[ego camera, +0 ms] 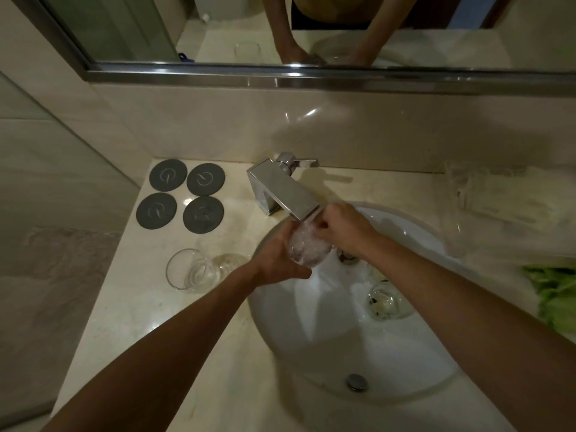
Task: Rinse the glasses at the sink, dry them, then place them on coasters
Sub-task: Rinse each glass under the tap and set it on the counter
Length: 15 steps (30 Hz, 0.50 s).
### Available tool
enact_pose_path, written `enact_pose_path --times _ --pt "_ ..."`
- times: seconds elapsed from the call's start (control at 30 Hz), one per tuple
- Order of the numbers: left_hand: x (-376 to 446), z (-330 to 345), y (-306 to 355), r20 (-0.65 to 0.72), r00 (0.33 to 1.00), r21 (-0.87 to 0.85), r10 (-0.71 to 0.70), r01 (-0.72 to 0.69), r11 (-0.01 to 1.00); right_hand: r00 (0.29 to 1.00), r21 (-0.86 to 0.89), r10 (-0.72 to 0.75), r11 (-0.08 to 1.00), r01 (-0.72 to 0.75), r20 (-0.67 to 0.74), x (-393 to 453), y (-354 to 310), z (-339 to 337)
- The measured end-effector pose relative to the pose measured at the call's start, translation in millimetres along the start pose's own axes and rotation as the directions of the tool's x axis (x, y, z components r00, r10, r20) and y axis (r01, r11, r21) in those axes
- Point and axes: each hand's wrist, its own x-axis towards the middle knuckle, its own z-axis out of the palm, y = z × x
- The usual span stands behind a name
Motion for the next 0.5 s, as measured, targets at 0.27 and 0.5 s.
enact_pose_path --times 0.27,0.5 --pt "-1.5 -2.4 -7.2 0.009 1.000 0.070 0.014 -0.015 0.997 0.889 0.731 0.283 0.507 -0.457 0.359 -31.4 -2.3 33.5" --pt "-12.0 14.4 -13.9 -0.119 0.993 0.011 -0.030 0.031 0.999 0.886 0.886 0.259 0.165 -0.433 0.385 -50.3 -12.8 67.3"
